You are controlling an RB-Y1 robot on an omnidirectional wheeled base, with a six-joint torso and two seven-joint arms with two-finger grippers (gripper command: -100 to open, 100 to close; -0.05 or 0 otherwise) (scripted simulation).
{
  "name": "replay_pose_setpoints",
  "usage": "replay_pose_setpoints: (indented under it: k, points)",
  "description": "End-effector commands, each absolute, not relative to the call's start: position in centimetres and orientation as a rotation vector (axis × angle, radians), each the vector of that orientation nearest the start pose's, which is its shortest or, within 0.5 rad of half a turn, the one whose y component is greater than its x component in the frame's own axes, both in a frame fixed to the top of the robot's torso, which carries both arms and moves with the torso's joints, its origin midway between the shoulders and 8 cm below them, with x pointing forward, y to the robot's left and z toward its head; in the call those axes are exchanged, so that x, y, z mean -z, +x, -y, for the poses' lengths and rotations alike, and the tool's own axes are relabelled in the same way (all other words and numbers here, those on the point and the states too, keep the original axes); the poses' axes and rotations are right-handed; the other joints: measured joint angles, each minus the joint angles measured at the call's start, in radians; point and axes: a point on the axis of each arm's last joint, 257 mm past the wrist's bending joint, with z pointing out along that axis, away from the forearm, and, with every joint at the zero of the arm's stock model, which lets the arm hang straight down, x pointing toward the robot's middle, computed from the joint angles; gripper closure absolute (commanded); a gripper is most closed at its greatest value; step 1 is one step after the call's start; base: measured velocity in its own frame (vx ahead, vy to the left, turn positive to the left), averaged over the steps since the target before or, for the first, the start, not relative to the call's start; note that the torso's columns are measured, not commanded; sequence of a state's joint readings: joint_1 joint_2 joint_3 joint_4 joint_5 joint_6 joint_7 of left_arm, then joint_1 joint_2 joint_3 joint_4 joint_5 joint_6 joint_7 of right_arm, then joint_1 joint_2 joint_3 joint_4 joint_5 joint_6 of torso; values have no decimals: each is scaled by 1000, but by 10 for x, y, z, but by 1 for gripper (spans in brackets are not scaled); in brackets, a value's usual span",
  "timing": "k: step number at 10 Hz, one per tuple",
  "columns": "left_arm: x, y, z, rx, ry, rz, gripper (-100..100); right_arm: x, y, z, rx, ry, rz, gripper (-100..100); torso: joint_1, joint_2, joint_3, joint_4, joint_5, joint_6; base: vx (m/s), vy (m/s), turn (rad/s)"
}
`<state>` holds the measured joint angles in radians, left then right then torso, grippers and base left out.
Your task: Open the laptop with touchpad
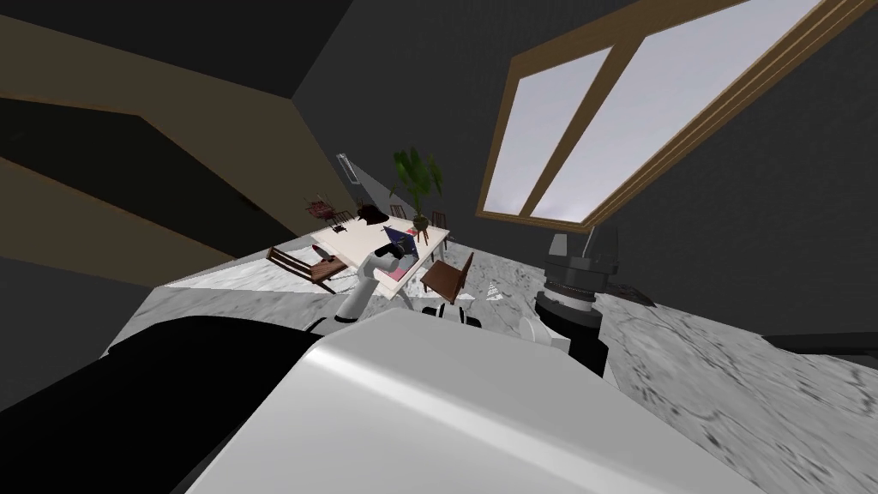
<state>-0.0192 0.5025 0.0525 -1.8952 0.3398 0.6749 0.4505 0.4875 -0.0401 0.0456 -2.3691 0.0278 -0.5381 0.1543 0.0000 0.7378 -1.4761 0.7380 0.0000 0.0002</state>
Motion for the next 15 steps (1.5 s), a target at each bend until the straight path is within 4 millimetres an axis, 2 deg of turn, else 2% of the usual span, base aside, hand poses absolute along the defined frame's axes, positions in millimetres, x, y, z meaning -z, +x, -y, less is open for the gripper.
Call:
replay_pose_setpoints:
  k: [1, 6, 10, 13, 14, 15]
  points:
    - [195, 533, -351, 1147, -1742, -1283, -100, -72, 320, 250, -1221, 454, -591, 0, 0, -1, 0, 0, 0, 0, 36, -13, -51]
    - [203, 538, -382, 1047, -1904, -1255, -100, -72, 320, 250, -1221, 454, -591, 0, 0, 0, 0, 0, 0, 0, 42, -13, -94]
    - [201, 538, -400, 989, -1979, -1231, -100, -72, 320, 250, -1221, 454, -591, 0, 1, 2, 2, 1, 0, 0, 12, 5, -45]
    - [213, 541, -402, 993, -1973, -1226, -100, -72, 320, 250, -1221, 454, -591, 0, 0, 0, 0, 0, 0, 0, 0, 8, -20]
    - [211, 540, -401, 993, -1974, -1227, -100, -72, 320, 250, -1221, 454, -591, 0, 0, 0, 0, 0, 0, 0, 0, 0, 0]
    - [203, 538, -399, 996, -1970, -1233, 100, -72, 320, 250, -1221, 454, -591, 0, 0, 0, 0, 0, 0, 0, 1, -6, 24]
